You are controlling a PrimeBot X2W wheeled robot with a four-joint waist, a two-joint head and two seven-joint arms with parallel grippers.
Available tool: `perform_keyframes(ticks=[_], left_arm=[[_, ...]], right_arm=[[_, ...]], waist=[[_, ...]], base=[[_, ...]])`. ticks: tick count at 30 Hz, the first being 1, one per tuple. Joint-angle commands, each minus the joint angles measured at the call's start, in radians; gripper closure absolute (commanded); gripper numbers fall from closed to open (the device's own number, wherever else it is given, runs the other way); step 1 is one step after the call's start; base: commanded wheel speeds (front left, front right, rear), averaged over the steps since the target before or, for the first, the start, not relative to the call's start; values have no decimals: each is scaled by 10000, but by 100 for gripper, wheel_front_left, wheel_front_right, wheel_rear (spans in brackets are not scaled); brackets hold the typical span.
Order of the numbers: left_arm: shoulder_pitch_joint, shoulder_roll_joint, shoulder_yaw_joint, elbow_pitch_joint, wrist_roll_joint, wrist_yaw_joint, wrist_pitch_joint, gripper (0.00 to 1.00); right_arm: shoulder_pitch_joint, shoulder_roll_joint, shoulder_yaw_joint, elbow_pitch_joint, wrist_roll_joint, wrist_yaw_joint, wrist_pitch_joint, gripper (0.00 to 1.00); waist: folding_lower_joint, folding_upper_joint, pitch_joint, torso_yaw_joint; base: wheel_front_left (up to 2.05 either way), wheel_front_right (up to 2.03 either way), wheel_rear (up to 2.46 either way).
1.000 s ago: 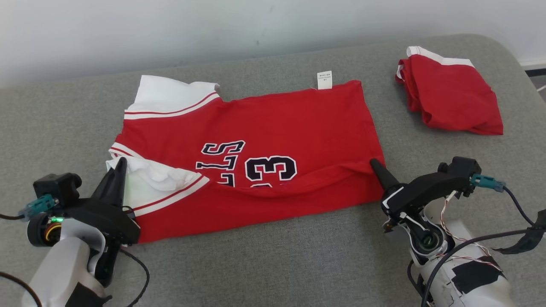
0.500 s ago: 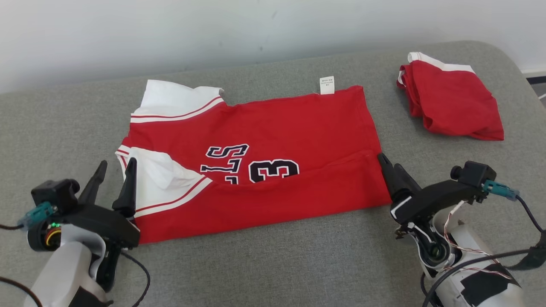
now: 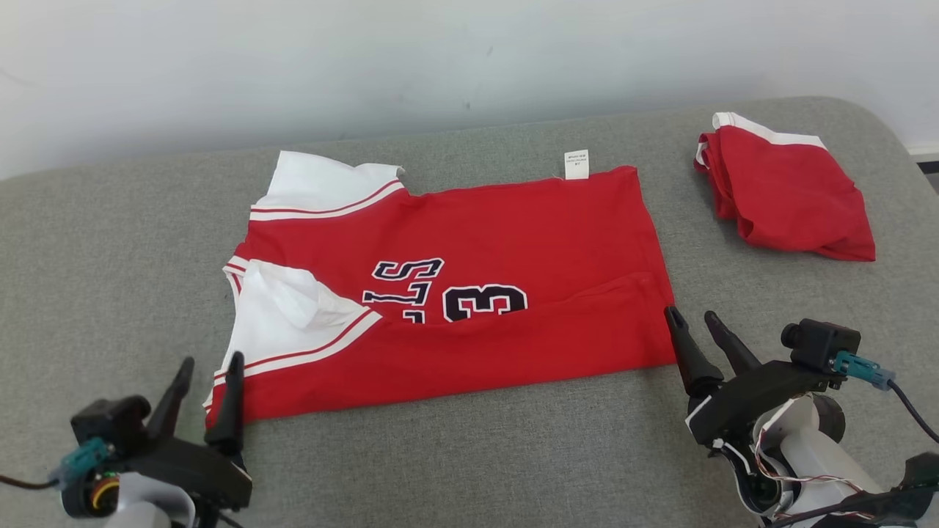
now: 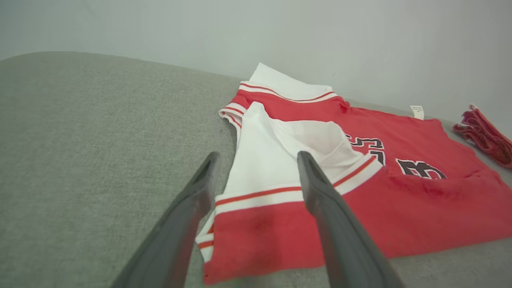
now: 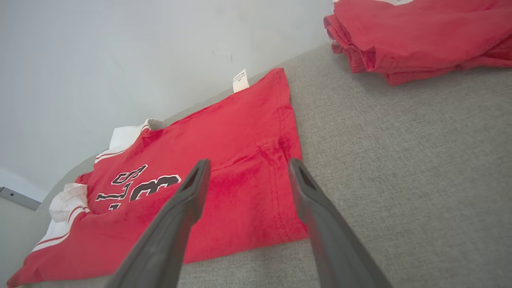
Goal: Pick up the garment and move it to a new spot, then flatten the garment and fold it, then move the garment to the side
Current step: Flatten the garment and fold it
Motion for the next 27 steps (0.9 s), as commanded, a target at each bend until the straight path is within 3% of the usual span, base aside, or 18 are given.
perform_keyframes(ticks=[1, 12, 21, 27], left_arm=[[245, -46, 42, -33, 119, 15, -31, 0], [746, -390, 250, 109, 392, 0, -33, 0], [608, -386, 446, 315, 1199, 360, -33, 0], [549, -649, 571, 760, 1197, 208, -21, 0]], right_arm=[[121, -69, 33, 44, -110, 3, -91, 0], [94, 79, -51, 660, -773, 3, -360, 0], [-180, 351, 30, 1368, -1300, 3, -516, 0], [-346, 522, 49, 2001, -1518, 3, -497, 0]], waist=[[1, 0, 21, 20], [1, 0, 287, 62], [1, 0, 512, 17], [1, 0, 631, 12]], base=[[0, 0, 0], [0, 0, 0], [0, 0, 0], [0, 0, 0]])
